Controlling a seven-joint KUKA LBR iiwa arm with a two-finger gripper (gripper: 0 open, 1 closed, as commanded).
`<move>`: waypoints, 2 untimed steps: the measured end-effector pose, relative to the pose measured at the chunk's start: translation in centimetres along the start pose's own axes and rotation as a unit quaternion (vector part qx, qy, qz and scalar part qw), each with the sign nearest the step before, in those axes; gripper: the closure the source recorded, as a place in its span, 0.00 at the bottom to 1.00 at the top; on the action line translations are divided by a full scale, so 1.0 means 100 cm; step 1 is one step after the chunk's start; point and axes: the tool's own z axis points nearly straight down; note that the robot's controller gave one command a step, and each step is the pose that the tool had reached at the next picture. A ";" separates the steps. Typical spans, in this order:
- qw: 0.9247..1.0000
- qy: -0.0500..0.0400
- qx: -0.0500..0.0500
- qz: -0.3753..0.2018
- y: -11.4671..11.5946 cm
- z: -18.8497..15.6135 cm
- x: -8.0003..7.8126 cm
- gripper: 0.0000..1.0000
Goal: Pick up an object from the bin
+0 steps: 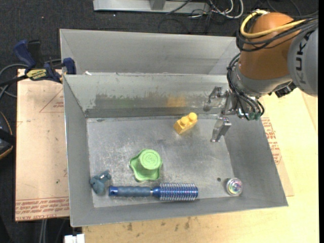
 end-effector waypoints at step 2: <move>0.954 -0.003 0.002 -0.301 -0.039 0.083 -0.001 0.00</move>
Offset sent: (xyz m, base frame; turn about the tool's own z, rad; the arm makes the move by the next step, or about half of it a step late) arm 0.0384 0.0342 -0.1417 0.2322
